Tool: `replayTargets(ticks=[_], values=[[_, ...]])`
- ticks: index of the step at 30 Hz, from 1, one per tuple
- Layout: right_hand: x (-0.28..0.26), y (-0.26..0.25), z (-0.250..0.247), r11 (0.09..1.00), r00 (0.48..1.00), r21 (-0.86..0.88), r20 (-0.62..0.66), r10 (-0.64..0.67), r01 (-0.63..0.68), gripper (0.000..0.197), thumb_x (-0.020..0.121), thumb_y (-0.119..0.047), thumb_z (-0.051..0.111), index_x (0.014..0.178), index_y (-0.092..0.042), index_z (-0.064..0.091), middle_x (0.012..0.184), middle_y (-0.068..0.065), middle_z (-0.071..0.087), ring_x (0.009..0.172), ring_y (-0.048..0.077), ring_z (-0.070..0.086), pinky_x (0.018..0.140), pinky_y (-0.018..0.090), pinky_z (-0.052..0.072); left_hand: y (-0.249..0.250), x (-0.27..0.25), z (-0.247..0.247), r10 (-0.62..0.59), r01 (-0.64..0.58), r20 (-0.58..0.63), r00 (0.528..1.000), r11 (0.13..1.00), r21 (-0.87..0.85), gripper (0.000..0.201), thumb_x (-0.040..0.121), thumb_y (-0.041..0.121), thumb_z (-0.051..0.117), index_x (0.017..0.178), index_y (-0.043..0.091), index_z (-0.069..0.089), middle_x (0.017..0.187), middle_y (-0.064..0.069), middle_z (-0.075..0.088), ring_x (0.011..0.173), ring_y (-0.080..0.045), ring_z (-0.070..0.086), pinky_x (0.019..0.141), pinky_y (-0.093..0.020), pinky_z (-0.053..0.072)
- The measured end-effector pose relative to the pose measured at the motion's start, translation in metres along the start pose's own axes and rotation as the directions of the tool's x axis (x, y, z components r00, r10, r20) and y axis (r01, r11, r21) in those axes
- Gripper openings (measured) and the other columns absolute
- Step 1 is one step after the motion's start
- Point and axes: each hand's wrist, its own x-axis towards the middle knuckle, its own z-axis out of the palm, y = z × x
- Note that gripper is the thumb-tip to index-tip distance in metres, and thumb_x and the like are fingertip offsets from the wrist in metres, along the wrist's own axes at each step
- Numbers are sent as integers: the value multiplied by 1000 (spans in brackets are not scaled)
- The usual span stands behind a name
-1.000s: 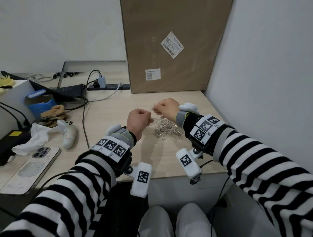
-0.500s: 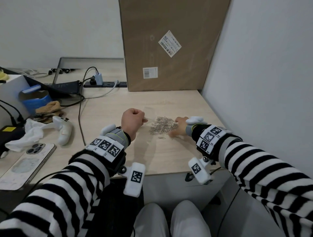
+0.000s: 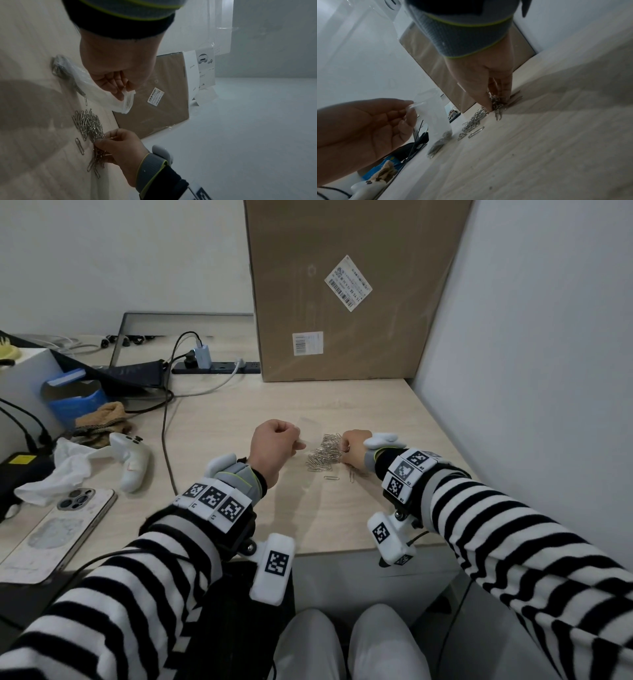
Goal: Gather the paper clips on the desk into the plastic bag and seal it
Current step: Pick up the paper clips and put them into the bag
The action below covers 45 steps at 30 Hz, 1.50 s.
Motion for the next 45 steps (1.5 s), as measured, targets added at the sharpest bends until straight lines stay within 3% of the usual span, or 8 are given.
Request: replayTargets(ticks=[6,11,21,27,32,35,40,45], values=[[-1,8,-6,980,996,194,-66,54,-41,16,85,-21,68,97,-12,73,85,0,62,77,17,55,54,21,39,0,1,1,-9,9,4,1000,1000,0,15,90,7,51,76,12,52,69,-4,57,62,-11,61,47,-13,41],[6,14,-8,884,981,464,-145,127,-46,7,80,-21,73,85,-18,76,83,3,73,81,19,69,83,31,57,0,3,4,-19,19,6,1000,1000,3,15,90,7,51,76,11,51,66,-5,57,63,-12,61,50,-17,41],[-11,-21,-35,411,988,900,-155,-1,142,7,81,7,66,87,2,68,70,6,63,56,7,63,60,12,57,-1,3,14,-40,40,15,999,999,-4,10,90,8,52,79,9,52,68,-7,59,62,-12,62,52,-19,42],[-12,-32,-31,591,994,799,-106,-41,109,21,79,2,71,99,9,69,66,5,63,59,10,61,70,19,57,2,-1,17,-27,27,11,1000,1000,-12,8,90,7,52,82,7,53,71,-8,59,63,-13,62,52,-18,41],[-9,-39,-25,677,997,732,-81,-21,73,3,77,0,74,79,1,71,62,5,65,70,20,65,80,30,59,2,-4,14,-25,25,40,999,1000,0,15,90,6,52,75,10,52,66,-6,58,67,-16,63,54,-20,42],[-8,-47,-24,673,998,737,-57,-20,56,20,85,-14,68,66,-10,65,70,6,63,80,23,62,89,36,56,2,-4,13,-22,22,38,999,1000,-3,18,91,6,51,74,11,51,67,-4,56,65,-15,63,48,-16,43],[-20,-54,-30,674,998,736,-27,-53,55,38,98,-33,43,102,-5,68,104,9,65,98,23,62,89,34,50,4,-3,9,-11,11,24,1000,1000,-5,17,91,4,50,75,10,50,68,-5,54,63,-15,61,43,-12,43],[-23,-51,-31,719,985,676,-146,-89,165,37,98,-34,42,97,-9,69,105,8,70,90,19,65,78,33,50,5,-1,7,-6,6,15,1000,1000,-24,17,90,3,50,74,10,49,67,-4,52,63,-15,61,43,-13,41]])
